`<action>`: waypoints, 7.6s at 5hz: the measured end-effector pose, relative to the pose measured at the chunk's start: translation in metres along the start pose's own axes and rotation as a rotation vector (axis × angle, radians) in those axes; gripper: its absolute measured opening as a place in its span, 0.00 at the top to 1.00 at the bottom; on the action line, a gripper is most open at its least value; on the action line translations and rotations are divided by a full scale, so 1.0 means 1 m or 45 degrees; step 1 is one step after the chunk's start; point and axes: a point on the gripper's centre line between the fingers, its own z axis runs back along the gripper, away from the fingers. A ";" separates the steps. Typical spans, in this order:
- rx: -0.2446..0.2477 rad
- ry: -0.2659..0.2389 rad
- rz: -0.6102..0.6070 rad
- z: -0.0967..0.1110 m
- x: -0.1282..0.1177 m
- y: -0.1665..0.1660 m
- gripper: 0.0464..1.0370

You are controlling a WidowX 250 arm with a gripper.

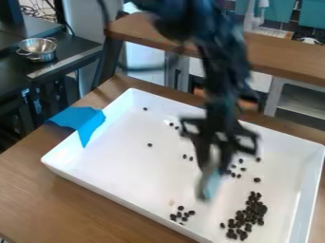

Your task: Sweep into pile

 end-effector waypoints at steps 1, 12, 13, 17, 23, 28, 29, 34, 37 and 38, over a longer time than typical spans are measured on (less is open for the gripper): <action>-0.076 0.009 -0.010 0.031 0.012 0.029 0.68; 0.269 -0.160 0.067 -0.056 0.086 0.146 0.68; 0.245 -0.116 0.047 -0.060 0.080 0.123 0.68; 0.214 -0.075 -0.020 -0.067 0.060 0.047 0.68; 0.129 -0.146 -0.162 -0.069 0.031 -0.065 0.68; 0.079 -0.134 -0.074 -0.003 0.042 0.059 0.68; 0.186 -0.139 -0.070 -0.029 0.024 0.077 0.68; 0.266 -0.167 -0.139 -0.056 -0.019 0.049 0.68; 0.306 -0.196 -0.096 -0.068 -0.022 0.018 0.68; 0.310 -0.179 -0.075 -0.069 -0.021 0.012 0.68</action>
